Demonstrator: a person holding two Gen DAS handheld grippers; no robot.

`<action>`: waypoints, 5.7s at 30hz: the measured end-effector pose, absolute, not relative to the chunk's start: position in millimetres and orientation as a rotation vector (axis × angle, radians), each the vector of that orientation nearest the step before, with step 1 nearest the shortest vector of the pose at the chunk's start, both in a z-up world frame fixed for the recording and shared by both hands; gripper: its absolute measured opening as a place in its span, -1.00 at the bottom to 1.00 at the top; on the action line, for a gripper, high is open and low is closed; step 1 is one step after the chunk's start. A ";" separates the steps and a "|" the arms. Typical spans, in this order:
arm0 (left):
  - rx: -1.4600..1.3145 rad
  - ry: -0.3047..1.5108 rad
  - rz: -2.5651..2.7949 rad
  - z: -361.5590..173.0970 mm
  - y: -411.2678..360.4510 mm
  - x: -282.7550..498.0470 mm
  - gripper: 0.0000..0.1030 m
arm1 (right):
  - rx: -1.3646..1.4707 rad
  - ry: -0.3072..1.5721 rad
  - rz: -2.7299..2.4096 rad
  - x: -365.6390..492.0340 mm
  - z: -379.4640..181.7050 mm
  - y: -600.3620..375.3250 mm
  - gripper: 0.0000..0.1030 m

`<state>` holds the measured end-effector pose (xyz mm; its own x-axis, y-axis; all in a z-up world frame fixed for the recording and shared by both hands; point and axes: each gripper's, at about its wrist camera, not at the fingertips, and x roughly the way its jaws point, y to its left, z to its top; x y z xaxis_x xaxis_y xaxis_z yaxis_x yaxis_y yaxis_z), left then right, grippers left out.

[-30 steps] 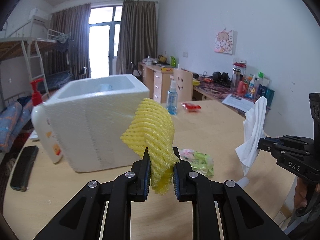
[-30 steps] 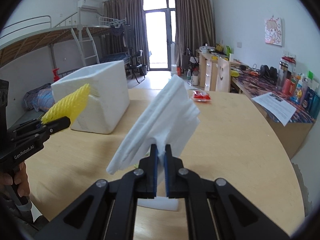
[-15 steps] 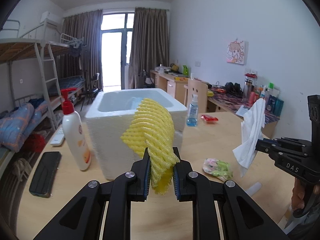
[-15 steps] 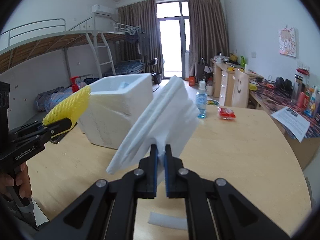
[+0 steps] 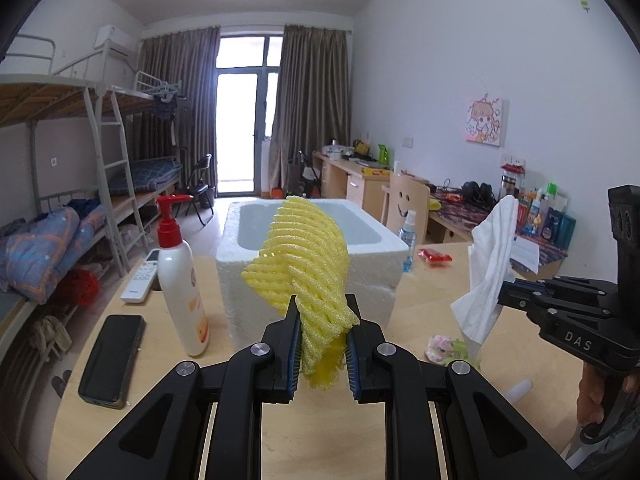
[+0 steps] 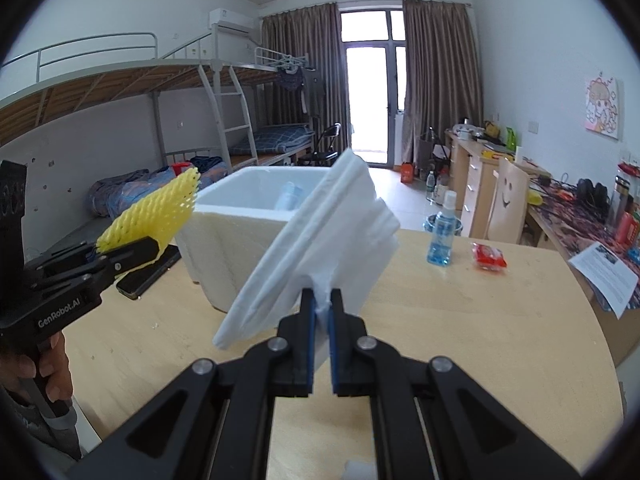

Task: Organize soft objects
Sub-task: 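Carry the tissue with the right tool while the left tool carries the mesh sleeve toward the foam box, then lower the tissue into the foam box and open the right tool, then lower the yellow mesh sleeve into the foam box and open the left tool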

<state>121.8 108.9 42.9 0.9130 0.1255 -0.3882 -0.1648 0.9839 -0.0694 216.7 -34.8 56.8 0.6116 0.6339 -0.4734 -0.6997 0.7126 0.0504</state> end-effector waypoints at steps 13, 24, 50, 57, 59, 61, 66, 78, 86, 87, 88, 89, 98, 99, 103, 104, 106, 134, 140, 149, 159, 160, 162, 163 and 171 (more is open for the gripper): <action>-0.125 0.390 0.158 48.2 127.4 132.0 -0.61 | -0.181 0.466 0.813 223.2 77.7 -3.2 -0.84; -0.116 0.385 0.159 49.4 137.3 135.2 -0.61 | -0.186 0.474 0.812 236.1 83.6 21.4 -0.84; -0.138 0.382 0.188 54.7 150.6 141.6 -0.61 | -0.195 0.500 0.827 273.9 98.8 84.1 -0.84; -0.150 0.380 0.213 54.7 157.2 135.5 -0.61 | -0.207 0.492 0.818 277.4 98.9 90.4 -0.84; -0.149 0.377 0.220 55.4 158.3 133.4 -0.61 | -0.201 0.500 0.818 280.9 99.1 92.2 -0.84; -0.149 0.373 0.226 55.5 159.0 130.9 -0.61 | -0.198 0.507 0.811 284.6 97.6 93.4 -0.84; -0.153 0.369 0.245 55.0 159.8 127.5 -0.61 | -0.187 0.523 0.800 292.5 95.5 99.2 -0.84; -0.162 0.367 0.273 54.5 162.3 122.5 -0.61 | -0.220 0.541 0.798 296.9 94.1 111.3 -0.83; -0.163 0.369 0.258 57.8 158.8 123.0 -0.61 | -0.223 0.509 0.771 290.9 98.3 106.8 0.34; -0.161 0.369 0.257 58.2 158.9 122.9 -0.61 | -0.213 0.496 0.776 288.4 100.8 103.4 0.35; -0.159 0.369 0.256 58.9 158.7 123.3 -0.61 | -0.208 0.493 0.780 287.1 102.1 101.9 0.35; -0.157 0.367 0.255 60.1 158.1 124.4 -0.61 | -0.206 0.492 0.783 286.2 104.0 100.2 0.35; -0.131 0.365 0.222 66.5 148.5 133.6 -0.61 | -0.206 0.490 0.779 280.1 106.5 83.1 0.41; -0.125 0.365 0.219 67.2 146.8 135.5 -0.61 | -0.203 0.492 0.783 279.6 106.8 80.6 0.47; -0.107 0.368 0.211 68.8 142.6 142.6 -0.61 | -0.192 0.479 0.772 278.9 109.1 70.5 0.50; -0.104 0.373 0.208 68.6 141.1 145.9 -0.61 | -0.192 0.477 0.774 278.0 109.4 68.1 0.50; -0.105 0.378 0.205 67.8 141.0 150.3 -0.61 | -0.191 0.471 0.769 276.9 109.7 63.8 0.51; -0.088 0.424 0.115 75.0 130.1 210.0 -0.61 | -0.113 0.429 0.646 249.4 100.3 -12.3 0.67; -0.078 0.429 0.111 73.5 126.9 215.7 -0.61 | -0.097 0.442 0.633 250.0 95.4 -17.0 0.66; -0.111 0.436 0.115 70.4 134.4 220.7 0.41 | -0.101 0.447 0.620 246.3 90.7 -22.4 0.66; -0.102 0.393 0.135 79.4 123.7 203.5 0.90 | -0.079 0.446 0.613 247.1 91.2 -28.3 0.67; -0.096 0.390 0.137 80.5 121.8 202.0 0.92 | -0.078 0.446 0.615 246.7 90.9 -28.7 0.67; -0.087 0.378 0.143 83.2 117.5 196.5 0.98 | -0.076 0.441 0.616 244.8 92.3 -28.9 0.67; -0.082 0.369 0.146 85.0 115.1 192.6 0.98 | -0.075 0.440 0.618 244.1 92.9 -28.9 0.67; -0.060 0.345 0.131 92.5 102.3 168.8 0.98 | -0.063 0.428 0.621 231.1 101.3 -34.4 0.67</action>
<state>168.8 102.3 92.5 0.9326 0.1177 -0.3412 -0.1381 0.9898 -0.0361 231.1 -34.4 101.3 0.7289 0.5503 -0.4072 -0.5758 0.8146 0.0700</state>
